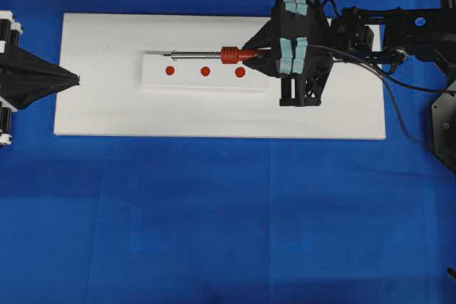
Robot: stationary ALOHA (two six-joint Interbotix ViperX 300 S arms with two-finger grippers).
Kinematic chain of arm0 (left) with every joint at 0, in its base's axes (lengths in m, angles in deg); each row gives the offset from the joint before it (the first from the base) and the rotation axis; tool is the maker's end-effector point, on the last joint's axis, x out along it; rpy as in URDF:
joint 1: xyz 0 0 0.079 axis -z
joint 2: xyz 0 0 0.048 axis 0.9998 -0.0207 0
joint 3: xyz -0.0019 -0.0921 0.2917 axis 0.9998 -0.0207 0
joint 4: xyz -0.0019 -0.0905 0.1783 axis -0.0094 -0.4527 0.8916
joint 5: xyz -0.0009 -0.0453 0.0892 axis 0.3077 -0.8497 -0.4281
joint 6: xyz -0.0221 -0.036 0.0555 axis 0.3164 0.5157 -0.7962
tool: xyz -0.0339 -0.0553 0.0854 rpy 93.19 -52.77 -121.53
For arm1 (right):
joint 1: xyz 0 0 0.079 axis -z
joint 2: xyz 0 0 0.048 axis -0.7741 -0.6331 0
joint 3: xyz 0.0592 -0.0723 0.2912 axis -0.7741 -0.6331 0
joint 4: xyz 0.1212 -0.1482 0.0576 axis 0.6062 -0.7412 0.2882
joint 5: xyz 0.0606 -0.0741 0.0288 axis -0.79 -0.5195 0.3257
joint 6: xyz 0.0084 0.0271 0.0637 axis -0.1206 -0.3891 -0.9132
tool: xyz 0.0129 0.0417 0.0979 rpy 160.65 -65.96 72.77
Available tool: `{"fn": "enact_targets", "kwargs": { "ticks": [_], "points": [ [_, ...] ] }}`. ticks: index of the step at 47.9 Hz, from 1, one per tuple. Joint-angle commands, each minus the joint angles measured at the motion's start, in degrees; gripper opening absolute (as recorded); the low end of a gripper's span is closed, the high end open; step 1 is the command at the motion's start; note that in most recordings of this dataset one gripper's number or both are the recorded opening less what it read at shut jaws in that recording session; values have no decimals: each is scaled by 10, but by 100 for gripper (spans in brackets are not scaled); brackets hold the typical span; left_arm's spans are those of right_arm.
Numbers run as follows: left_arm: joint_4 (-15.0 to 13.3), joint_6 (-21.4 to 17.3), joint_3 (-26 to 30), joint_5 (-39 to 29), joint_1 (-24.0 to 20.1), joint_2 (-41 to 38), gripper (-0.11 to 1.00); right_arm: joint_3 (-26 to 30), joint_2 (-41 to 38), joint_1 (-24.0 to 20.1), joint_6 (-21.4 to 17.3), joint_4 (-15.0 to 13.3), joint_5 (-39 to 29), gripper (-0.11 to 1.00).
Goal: Touch the tip of the soldering iron to the mark.
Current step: 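Move the iron tip leftward toward the leftmost red dot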
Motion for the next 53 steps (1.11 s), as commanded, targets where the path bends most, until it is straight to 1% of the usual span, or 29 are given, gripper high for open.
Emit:
{"fn": "enact_targets", "kwargs": {
  "ticks": [1, 6, 15, 21, 29, 35, 41, 53],
  "points": [
    [1, 1, 5, 3, -1, -2, 0, 17, 11, 6, 1, -4, 2, 6],
    [1, 1, 5, 2, -1, -2, 0, 18, 9, 6, 1, -4, 0, 6],
    [1, 1, 5, 2, -1, -2, 0, 24, 4, 7, -3, -4, -34, 6],
    [1, 1, 5, 2, -1, -2, 0, 34, -5, 11, -11, -4, -85, 6],
    [1, 1, 5, 2, -1, -3, 0, 51, -18, 15, -10, -4, -149, 6],
    [1, 1, 4, 2, -1, -2, 0, 58, -24, 17, -11, -4, -178, 6],
    [1, 1, 3, 2, -1, -3, 0, 59, -24, 18, -11, -4, -186, 6],
    [2, 1, 2, 2, -1, -2, 0, 59, -25, 18, -11, -4, -176, 6]
  ]
}}
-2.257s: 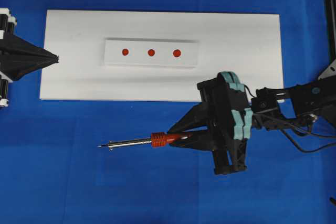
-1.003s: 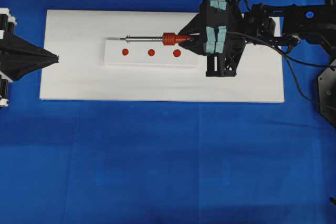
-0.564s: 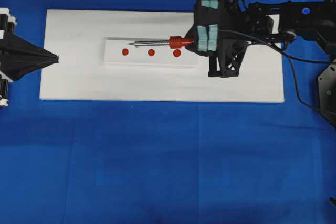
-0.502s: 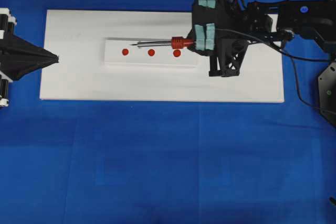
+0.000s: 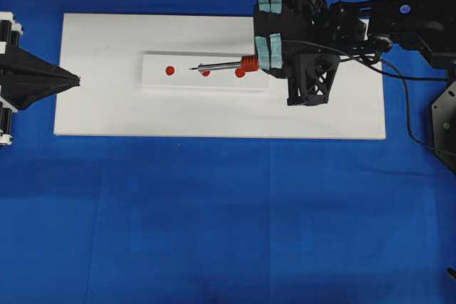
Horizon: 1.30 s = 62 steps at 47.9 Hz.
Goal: Touch the tip of the soldering iron to the mark.
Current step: 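Move the iron tip leftward toward the leftmost red dot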
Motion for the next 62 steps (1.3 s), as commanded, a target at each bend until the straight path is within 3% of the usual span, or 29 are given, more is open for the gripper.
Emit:
{"fn": "enact_targets", "kwargs": {
  "ticks": [1, 37, 62],
  "points": [
    [1, 1, 5, 3, -1, -2, 0, 15, 6, 2, -1, -1, 9, 6],
    [1, 1, 5, 3, -1, -2, 0, 19, 1, 2, -2, -1, 18, 6],
    [2, 1, 4, 3, -1, -2, 0, 73, -92, 3, 1, -1, 17, 6]
  ]
}}
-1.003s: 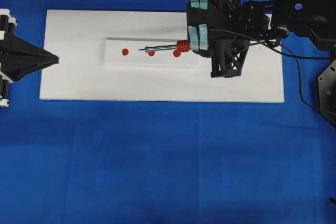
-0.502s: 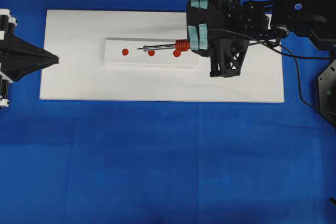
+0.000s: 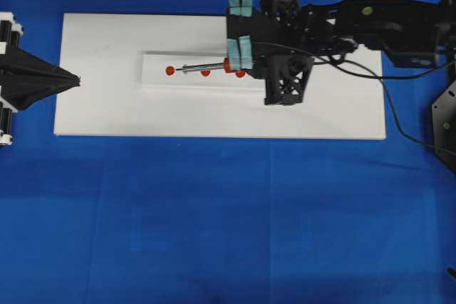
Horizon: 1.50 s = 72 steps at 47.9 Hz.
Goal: Touch the tip of the soldering iron to the mark.
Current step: 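Move the iron tip leftward toward the leftmost red dot, then lower the iron tip onto the leftmost red dot and hold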
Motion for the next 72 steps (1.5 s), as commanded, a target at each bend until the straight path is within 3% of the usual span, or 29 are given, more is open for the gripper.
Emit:
{"fn": "enact_targets", "kwargs": {
  "ticks": [1, 15, 72],
  "points": [
    [1, 1, 5, 3, 0, -2, 0, 23, -9, 2, 1, -1, 4, 6],
    [1, 1, 3, 3, 0, -4, 0, 35, -50, 4, 3, -1, 4, 6],
    [1, 1, 3, 3, 0, -5, 0, 35, -57, 12, 1, -2, 1, 6]
  ]
}}
